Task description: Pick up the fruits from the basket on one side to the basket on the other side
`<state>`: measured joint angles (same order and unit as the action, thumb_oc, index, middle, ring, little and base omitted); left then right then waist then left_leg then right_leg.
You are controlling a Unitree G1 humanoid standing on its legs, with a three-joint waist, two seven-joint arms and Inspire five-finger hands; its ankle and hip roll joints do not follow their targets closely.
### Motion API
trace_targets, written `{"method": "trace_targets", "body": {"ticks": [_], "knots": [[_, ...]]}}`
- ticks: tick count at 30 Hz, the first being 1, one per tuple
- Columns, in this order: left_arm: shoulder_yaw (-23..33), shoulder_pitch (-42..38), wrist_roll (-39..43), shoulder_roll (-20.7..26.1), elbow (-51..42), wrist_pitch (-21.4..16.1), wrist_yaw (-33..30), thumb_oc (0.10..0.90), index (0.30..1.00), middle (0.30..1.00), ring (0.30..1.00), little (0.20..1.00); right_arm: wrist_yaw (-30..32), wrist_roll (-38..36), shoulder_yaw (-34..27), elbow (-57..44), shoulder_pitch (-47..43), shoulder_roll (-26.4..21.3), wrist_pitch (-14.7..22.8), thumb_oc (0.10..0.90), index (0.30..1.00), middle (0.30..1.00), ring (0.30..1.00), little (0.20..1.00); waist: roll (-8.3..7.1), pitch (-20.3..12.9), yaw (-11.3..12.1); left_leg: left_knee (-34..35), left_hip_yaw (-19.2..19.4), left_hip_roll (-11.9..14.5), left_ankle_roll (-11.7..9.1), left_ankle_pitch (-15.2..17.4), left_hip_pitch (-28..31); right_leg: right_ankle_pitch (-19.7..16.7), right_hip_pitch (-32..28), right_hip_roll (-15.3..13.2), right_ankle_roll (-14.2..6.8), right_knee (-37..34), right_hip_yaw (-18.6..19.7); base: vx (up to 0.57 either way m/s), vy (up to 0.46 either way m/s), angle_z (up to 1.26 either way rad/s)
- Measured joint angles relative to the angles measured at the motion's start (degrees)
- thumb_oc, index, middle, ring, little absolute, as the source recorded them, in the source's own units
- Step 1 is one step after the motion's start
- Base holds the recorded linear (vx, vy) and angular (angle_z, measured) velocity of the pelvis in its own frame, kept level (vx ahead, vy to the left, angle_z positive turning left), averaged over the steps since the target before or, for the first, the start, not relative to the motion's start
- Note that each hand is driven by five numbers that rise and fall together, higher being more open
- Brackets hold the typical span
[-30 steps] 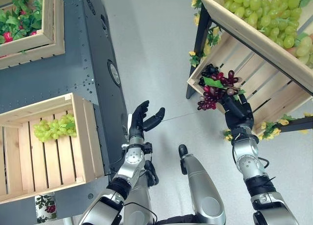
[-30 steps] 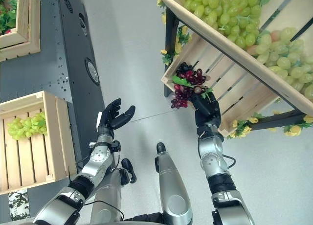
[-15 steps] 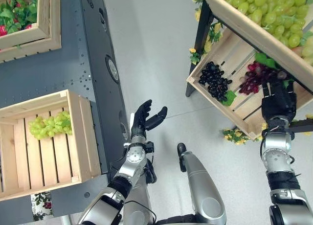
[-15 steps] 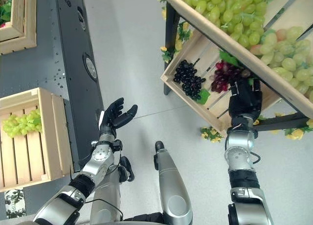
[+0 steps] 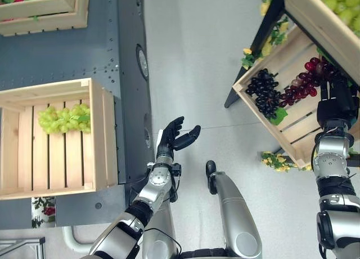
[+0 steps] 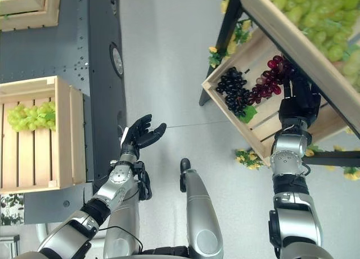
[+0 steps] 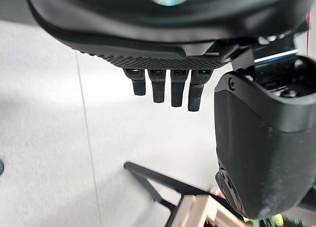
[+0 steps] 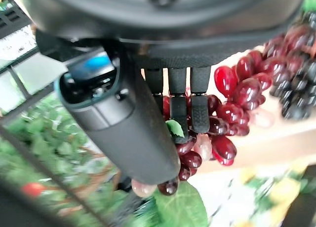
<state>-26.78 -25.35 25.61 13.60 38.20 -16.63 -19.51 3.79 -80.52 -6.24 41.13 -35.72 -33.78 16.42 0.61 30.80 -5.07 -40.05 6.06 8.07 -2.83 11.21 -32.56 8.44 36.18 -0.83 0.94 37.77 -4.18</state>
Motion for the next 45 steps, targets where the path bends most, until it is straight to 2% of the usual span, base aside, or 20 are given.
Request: {"method": "trace_targets", "body": {"ticks": [2,3,7,11,13,18,23,29,35,39,41,45], "knots": [[0.0,0.0,0.0,1.1,0.0,0.0,0.0,0.800,0.900,0.900,0.900,0.900,2.0,1.6,0.5,2.9,-0.9,0.0,-1.6,0.400,0.300,0.300,0.300,0.300,-0.01,0.0,0.1,-0.5,-0.6,-0.2,0.2,0.1,-0.8,0.2,0.3,-0.3,-0.2,0.2,-0.7,-0.02,0.008,0.17],[0.0,-0.2,0.0,1.5,0.0,0.0,0.0,0.800,0.900,0.900,0.900,0.900,4.3,1.6,0.5,4.5,-1.2,0.0,-2.1,0.800,0.900,0.900,0.900,0.900,-0.05,0.0,0.2,-0.5,-0.9,-0.4,0.2,0.1,-1.0,0.3,0.3,-0.4,-0.4,0.2,-0.8,-0.02,0.015,0.16],[0.0,-0.8,0.0,2.4,0.0,0.0,0.0,0.800,0.900,0.900,0.900,0.900,11.6,1.6,0.4,10.8,-3.3,0.1,-2.6,0.800,0.900,0.900,0.900,0.900,-0.15,-0.1,1.0,-0.5,-1.2,-1.0,0.5,0.3,-1.3,0.4,0.3,-0.9,-0.7,0.2,-1.0,-0.03,0.025,0.07],[-0.5,-2.7,0.0,2.5,0.0,0.0,0.2,0.800,0.900,0.900,0.900,0.900,23.3,8.7,0.3,17.2,-8.6,0.1,-4.1,0.800,0.900,0.900,0.900,0.900,-0.22,-0.1,1.2,-1.4,-1.3,-1.3,1.0,0.6,-2.1,0.5,0.7,-1.3,-1.3,0.8,-1.2,-0.03,0.021,0.04],[-1.0,-3.3,0.0,2.5,0.0,-0.1,0.3,0.800,0.900,0.900,0.900,0.900,26.7,11.1,0.3,17.8,-10.1,0.1,-5.1,0.800,0.900,0.900,0.900,0.900,-0.28,-0.1,1.4,-1.6,-1.3,-1.6,1.1,0.7,-2.6,0.6,1.3,-1.6,-1.4,1.1,-1.1,-0.05,0.039,0.02],[-1.9,-3.8,0.0,2.5,0.0,-0.1,0.8,0.800,0.900,0.900,0.900,0.900,30.7,18.2,2.6,19.2,-13.6,0.1,-9.3,0.800,0.900,0.900,0.900,0.900,-0.28,-0.1,1.4,-1.9,-1.3,-1.9,1.2,0.7,-3.6,0.5,2.4,-1.8,-1.7,1.5,-1.0,-0.02,0.046,0.00],[-1.9,-3.8,0.1,2.6,0.2,-0.1,1.1,0.800,0.900,0.900,0.900,0.900,34.1,24.1,4.2,19.2,-14.1,0.1,-10.5,0.800,0.900,0.900,0.900,0.900,-0.27,-0.1,1.4,-2.0,-1.3,-2.0,1.4,0.8,-3.6,0.5,2.4,-1.8,-1.6,1.6,-0.9,-0.02,0.030,0.01],[-1.9,-3.9,1.2,2.4,0.4,-0.5,1.4,0.800,0.900,0.900,0.900,0.900,35.8,29.2,7.1,18.2,-13.9,0.8,-14.3,0.800,0.900,0.900,0.900,0.900,-0.26,-0.1,1.1,-2.0,-1.0,-2.0,1.4,0.8,-3.3,0.4,2.4,-1.8,-1.7,1.7,-0.6,0.00,0.039,-0.02],[-1.5,-3.9,1.2,2.1,0.8,-0.9,1.2,0.800,0.900,0.900,0.900,0.900,33.6,30.7,11.4,8.1,-6.8,6.0,-16.7,0.800,0.900,0.900,0.900,0.900,-0.30,-0.1,0.5,-0.3,0.4,-2.0,1.5,0.9,0.0,0.6,0.3,-1.6,-1.9,0.9,0.8,0.03,0.050,-0.10],[-0.9,-3.7,2.2,0.8,0.8,-1.8,-0.3,0.800,0.900,0.900,0.900,0.900,33.6,36.0,11.7,0.7,2.5,11.9,-16.3,0.800,0.900,0.900,0.900,0.900,-0.61,-0.2,-0.4,2.1,1.0,-2.0,1.5,0.9,3.8,0.5,-3.2,-1.3,-2.0,-1.4,1.6,0.07,0.053,-0.07],[-0.8,-3.5,2.3,0.1,0.8,-2.6,-1.6,0.800,0.900,0.900,0.900,0.900,36.4,40.2,12.1,-5.3,6.8,13.6,-16.1,0.800,0.900,0.900,0.900,0.900,-0.94,-0.2,-0.8,3.7,2.1,-1.9,1.6,0.8,5.4,0.3,-4.2,-1.1,-2.2,-2.8,2.1,0.07,0.065,-0.19],[-0.9,-3.1,2.2,-0.8,0.8,-2.9,-3.8,0.800,0.900,0.900,0.900,0.900,41.9,47.1,13.5,-11.1,12.6,15.4,-16.5,0.800,0.900,0.900,0.900,0.900,-1.33,-0.2,-3.2,5.8,2.9,-2.0,1.8,0.9,8.5,-0.2,-7.2,-1.0,-2.6,-5.0,2.6,0.08,0.085,-0.07]]}}
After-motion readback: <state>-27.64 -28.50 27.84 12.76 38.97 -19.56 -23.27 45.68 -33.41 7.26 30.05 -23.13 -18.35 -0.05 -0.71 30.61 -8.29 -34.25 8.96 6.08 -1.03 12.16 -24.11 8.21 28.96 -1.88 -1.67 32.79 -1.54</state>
